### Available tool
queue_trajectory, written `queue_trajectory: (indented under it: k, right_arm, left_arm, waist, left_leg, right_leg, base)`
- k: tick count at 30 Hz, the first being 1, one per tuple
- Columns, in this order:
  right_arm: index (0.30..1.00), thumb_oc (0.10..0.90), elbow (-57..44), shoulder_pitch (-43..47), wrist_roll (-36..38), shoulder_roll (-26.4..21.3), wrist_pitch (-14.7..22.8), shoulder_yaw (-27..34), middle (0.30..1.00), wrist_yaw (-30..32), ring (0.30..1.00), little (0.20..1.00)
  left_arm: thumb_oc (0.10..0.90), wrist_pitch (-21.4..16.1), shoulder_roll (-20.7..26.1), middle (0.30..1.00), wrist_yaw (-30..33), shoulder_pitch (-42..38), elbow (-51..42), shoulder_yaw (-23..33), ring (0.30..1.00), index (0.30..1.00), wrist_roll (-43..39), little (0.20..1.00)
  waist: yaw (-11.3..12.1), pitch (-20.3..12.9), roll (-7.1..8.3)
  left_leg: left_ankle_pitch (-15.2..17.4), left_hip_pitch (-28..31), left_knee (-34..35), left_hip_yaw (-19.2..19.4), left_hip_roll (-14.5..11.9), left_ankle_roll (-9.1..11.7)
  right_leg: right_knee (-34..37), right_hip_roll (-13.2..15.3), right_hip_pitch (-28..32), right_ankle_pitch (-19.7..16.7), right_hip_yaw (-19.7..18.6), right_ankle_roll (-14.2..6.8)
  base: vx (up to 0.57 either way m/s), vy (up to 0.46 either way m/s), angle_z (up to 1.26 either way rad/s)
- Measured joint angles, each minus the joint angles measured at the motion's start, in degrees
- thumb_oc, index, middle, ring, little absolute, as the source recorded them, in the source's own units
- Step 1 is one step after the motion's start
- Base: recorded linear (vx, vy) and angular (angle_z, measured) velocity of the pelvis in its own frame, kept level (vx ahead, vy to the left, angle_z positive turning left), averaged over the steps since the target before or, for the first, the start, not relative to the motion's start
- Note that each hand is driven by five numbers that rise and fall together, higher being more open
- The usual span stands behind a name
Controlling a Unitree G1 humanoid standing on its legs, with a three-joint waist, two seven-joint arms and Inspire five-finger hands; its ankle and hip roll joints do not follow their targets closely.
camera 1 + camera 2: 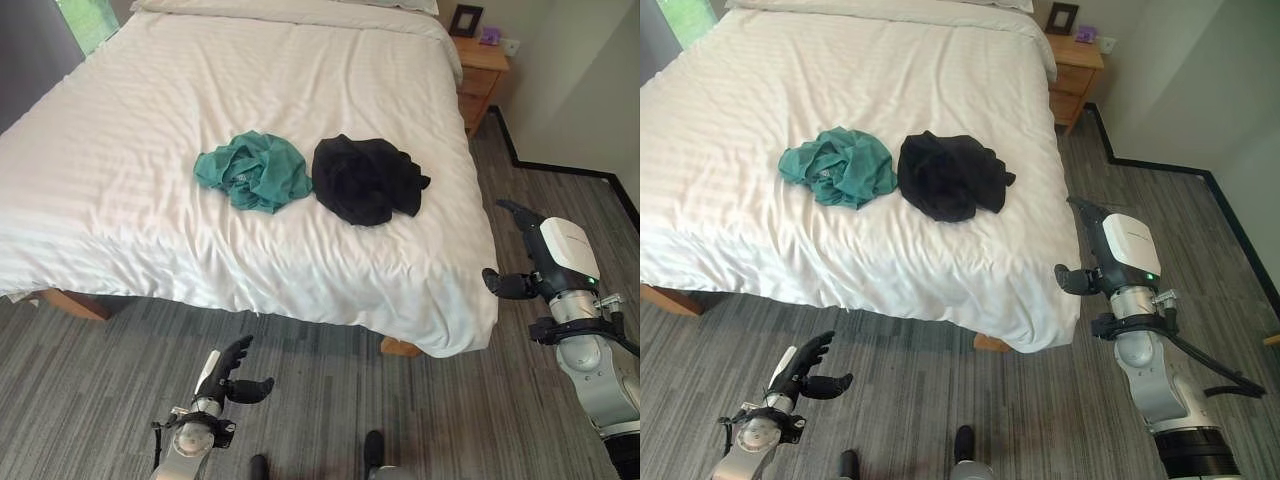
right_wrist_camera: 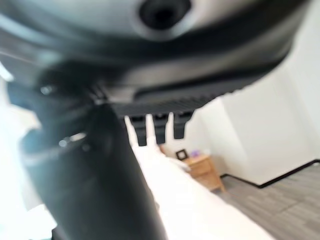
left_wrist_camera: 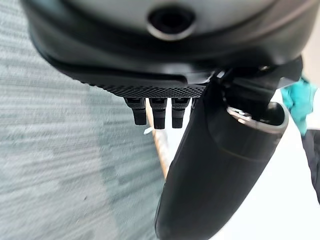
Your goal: Pick up bed clothes into laundry basket.
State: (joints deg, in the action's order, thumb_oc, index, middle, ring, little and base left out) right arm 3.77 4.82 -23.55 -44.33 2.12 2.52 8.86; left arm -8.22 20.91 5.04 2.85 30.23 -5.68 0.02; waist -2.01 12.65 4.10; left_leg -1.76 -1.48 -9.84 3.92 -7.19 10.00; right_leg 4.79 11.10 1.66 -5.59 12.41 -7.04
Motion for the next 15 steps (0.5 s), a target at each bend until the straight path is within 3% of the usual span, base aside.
queue_trajectory:
  k: [2, 3, 5, 9, 11, 12, 14, 15]
  right_arm:
    - [0.900, 0.800, -0.03, 0.28, 0.13, -0.09, 0.14, 0.54, 0.900, 0.09, 0.900, 0.900]
    - [0.900, 0.800, 0.00, 0.32, 0.17, -0.37, -0.12, 0.75, 0.900, 0.04, 0.900, 0.900]
    - [0.900, 0.800, 0.32, 0.43, 0.15, -1.72, -0.13, 0.83, 0.900, 0.10, 0.900, 0.900]
    - [0.900, 0.800, 7.82, 4.09, 0.27, -2.54, -1.19, 0.60, 0.900, 0.33, 0.900, 0.900]
    - [0.900, 0.800, 9.39, 5.61, 0.40, -4.22, -2.03, 0.12, 0.900, 0.67, 0.900, 0.900]
    - [0.900, 0.800, 9.34, 6.74, 0.40, -4.35, -2.17, -1.19, 0.900, 1.42, 0.900, 0.900]
    - [0.900, 0.800, 9.32, 9.00, 0.28, -4.65, -2.29, -4.01, 0.900, 1.80, 0.900, 0.900]
    - [0.900, 0.800, 9.33, 10.40, 0.20, -4.77, -2.48, -4.83, 0.900, 1.85, 0.900, 0.900]
  left_arm:
    - [0.800, 0.01, -0.11, 0.900, 0.37, -0.04, -0.11, 0.10, 0.900, 0.900, -0.02, 0.900]
    - [0.800, 0.04, -0.42, 0.900, 0.34, 0.74, -1.23, -0.12, 0.900, 0.900, -0.04, 0.900]
    - [0.800, 0.03, -0.47, 0.900, 0.12, 1.34, -3.10, -1.13, 0.900, 0.900, 0.02, 0.900]
    - [0.800, -0.09, -0.65, 0.900, -0.26, -0.40, -4.13, -2.53, 0.900, 0.900, 0.16, 0.900]
    - [0.800, -0.13, -1.08, 0.900, -0.26, -0.13, -4.34, -3.25, 0.900, 0.900, 0.19, 0.900]
    - [0.800, -0.11, -0.41, 0.900, 0.11, 0.56, -4.60, -2.51, 0.900, 0.900, 0.16, 0.900]
    - [0.800, -0.01, 2.54, 0.900, 0.51, 1.25, -4.94, -1.28, 0.900, 0.900, 0.16, 0.900]
    - [0.800, 0.01, 3.05, 0.900, 0.56, 1.51, -5.02, -0.58, 0.900, 0.900, 0.15, 0.900]
  waist:
    - [0.67, 0.47, -1.04]
    - [1.37, 0.63, -1.60]
    - [1.05, 0.12, -3.54]
    - [2.84, 0.59, -3.80]
    - [3.76, 0.19, -6.27]
    - [4.97, 0.54, -4.55]
    - [4.79, 0.62, -1.59]
    - [5.08, 0.66, -1.22]
  left_leg:
    - [-0.59, -1.53, -3.99, -0.07, -0.15, 0.94]
    - [-0.87, -2.38, -4.82, 1.66, -0.92, -0.01]
    - [0.21, -2.57, 0.55, 3.68, -1.05, -1.28]
    - [-1.72, -4.76, 12.38, 3.43, -2.23, -0.16]
    - [-2.71, -5.62, 13.93, 3.37, -3.45, -1.06]
    - [-6.86, -5.03, 12.71, 5.27, -2.43, -3.31]
    - [-5.99, -3.85, 13.40, 6.94, -0.28, -4.66]
    - [-6.67, -3.22, 13.60, 7.82, -0.09, -4.81]
  right_leg:
    - [0.86, 0.23, 1.37, 1.04, 0.14, 0.54]
    - [0.37, 0.11, 1.25, 1.26, 0.29, 1.06]
    - [0.52, 0.11, 0.77, 1.53, 0.03, 1.16]
    - [0.51, 1.32, -0.45, 1.48, -1.98, 0.79]
    - [0.83, 0.74, -0.05, 1.80, -2.79, -1.15]
    - [0.92, 2.33, -0.47, 1.88, -4.90, -2.29]
    - [0.47, 3.59, -0.03, 0.62, -4.24, -1.10]
    - [0.51, 3.92, -0.02, -0.25, -4.15, -1.45]
  base:
    - [0.23, 0.012, 0.13]
    - [0.26, 0.106, 0.14]
    - [0.35, 0.168, 0.18]
    - [0.30, 0.089, -0.08]
    - [0.31, 0.123, -0.51]
    - [0.38, 0.212, -0.65]
    - [0.27, 0.168, -0.43]
    - [0.13, 0.086, -0.28]
